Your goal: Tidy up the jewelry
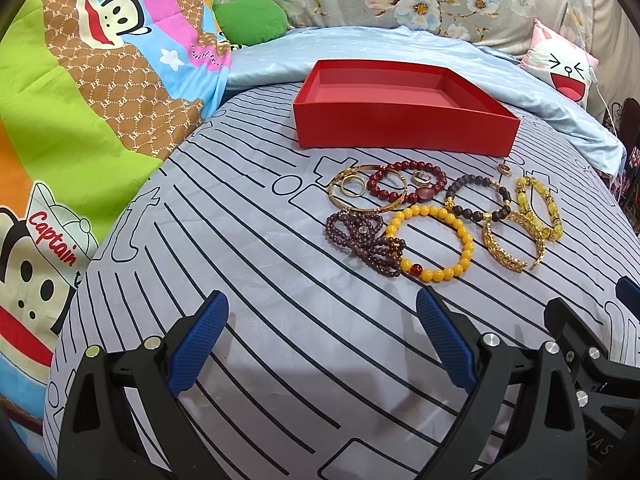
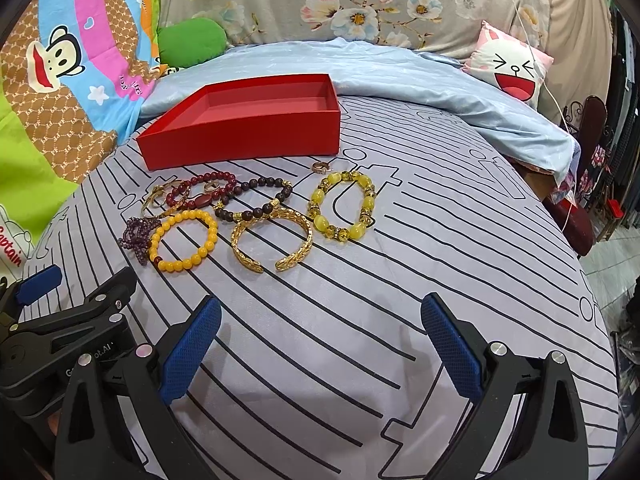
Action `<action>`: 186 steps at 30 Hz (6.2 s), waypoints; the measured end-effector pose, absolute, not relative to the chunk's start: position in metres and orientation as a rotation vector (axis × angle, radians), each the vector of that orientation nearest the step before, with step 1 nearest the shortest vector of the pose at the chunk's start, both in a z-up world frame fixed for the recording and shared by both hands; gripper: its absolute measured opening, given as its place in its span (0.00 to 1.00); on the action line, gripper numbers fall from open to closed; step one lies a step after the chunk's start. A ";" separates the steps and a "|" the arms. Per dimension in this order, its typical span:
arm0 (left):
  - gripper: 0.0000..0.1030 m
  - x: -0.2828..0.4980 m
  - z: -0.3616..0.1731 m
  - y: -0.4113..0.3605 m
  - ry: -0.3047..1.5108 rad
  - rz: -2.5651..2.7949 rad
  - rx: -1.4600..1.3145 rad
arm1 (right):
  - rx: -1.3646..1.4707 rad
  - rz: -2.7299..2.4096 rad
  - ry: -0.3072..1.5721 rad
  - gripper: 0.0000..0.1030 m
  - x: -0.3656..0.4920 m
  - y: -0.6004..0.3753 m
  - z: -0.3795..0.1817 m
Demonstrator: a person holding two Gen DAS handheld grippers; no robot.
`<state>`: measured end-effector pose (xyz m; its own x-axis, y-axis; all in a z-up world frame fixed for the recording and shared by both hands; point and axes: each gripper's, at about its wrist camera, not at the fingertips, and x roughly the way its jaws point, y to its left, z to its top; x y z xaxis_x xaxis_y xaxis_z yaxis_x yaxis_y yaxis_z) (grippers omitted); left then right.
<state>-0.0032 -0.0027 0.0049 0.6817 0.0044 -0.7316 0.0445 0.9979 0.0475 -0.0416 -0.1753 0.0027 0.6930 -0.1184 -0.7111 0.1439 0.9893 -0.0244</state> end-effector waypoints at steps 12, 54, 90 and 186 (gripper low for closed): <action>0.88 -0.004 0.006 -0.003 0.818 -0.022 0.064 | 0.034 -0.146 0.792 0.94 -0.042 -0.176 0.003; 0.88 -0.004 0.005 0.000 0.824 -0.023 0.062 | 0.032 -0.148 0.786 0.94 -0.042 -0.177 0.004; 0.89 0.031 0.006 0.007 0.879 -0.079 -0.034 | 0.053 -0.159 0.820 0.94 -0.026 -0.192 0.000; 0.01 0.021 0.053 0.023 0.819 -0.231 -0.094 | 0.129 0.018 0.799 0.55 -0.011 -0.184 0.037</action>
<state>0.0211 0.0231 0.0534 0.6598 -0.2398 -0.7122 0.1672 0.9708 -0.1721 -0.0106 -0.1842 0.0367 0.6975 0.0651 -0.7136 0.0323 0.9920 0.1221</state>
